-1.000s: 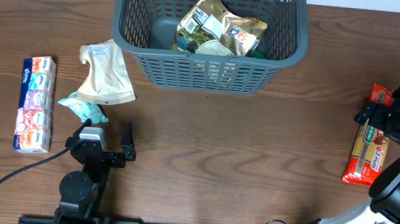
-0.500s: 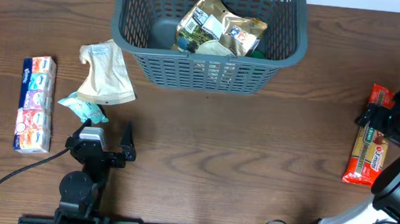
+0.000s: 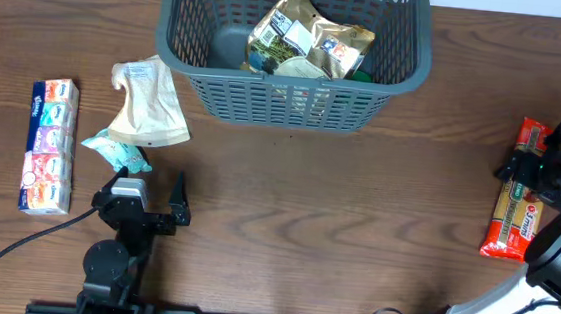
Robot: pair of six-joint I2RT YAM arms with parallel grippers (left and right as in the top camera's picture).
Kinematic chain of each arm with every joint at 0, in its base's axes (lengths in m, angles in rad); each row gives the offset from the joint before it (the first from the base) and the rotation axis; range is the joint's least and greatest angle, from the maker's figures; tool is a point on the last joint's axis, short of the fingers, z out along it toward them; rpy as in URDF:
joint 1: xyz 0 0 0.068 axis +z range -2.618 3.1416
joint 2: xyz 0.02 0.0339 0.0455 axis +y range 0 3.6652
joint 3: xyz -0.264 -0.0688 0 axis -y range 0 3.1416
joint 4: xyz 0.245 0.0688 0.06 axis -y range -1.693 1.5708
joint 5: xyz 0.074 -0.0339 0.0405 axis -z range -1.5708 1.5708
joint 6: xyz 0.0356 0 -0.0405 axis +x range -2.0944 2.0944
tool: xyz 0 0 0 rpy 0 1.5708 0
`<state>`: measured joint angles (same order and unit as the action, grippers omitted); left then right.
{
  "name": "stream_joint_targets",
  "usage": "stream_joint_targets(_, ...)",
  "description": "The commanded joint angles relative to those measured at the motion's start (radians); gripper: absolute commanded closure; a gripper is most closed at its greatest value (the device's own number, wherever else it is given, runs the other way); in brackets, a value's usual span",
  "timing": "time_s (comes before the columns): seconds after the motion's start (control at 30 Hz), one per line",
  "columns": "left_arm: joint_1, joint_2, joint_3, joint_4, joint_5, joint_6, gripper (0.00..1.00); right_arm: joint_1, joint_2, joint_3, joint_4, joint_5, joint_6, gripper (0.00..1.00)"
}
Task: Pack container
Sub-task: 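Reach the right gripper down and grasp the red-and-yellow pasta packet, then lift the pasta packet with the right gripper and place it in the basket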
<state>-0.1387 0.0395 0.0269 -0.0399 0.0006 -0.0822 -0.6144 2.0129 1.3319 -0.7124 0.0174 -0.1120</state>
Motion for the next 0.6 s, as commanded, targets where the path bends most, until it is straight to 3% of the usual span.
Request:
stream_joint_targets(0.0,-0.003,0.004,-0.023,-0.034,-0.008,-0.01,0.02,-0.008,0.037,-0.005,-0.002,-0.053,-0.001,0.22)
stream_joint_targets(0.27,-0.003,0.004,-0.023,-0.034,-0.008,-0.01,0.01,-0.006,0.055,-0.007,-0.013,-0.066,-0.002,0.56)
stream_joint_targets(0.43,-0.003,0.004,-0.023,-0.034,-0.008,-0.01,0.02,0.012,0.053,-0.005,-0.018,-0.138,-0.001,0.96)
stream_joint_targets(0.57,-0.003,0.004,-0.023,-0.034,-0.008,-0.01,0.02,0.066,0.019,0.009,-0.035,-0.156,0.003,0.99)
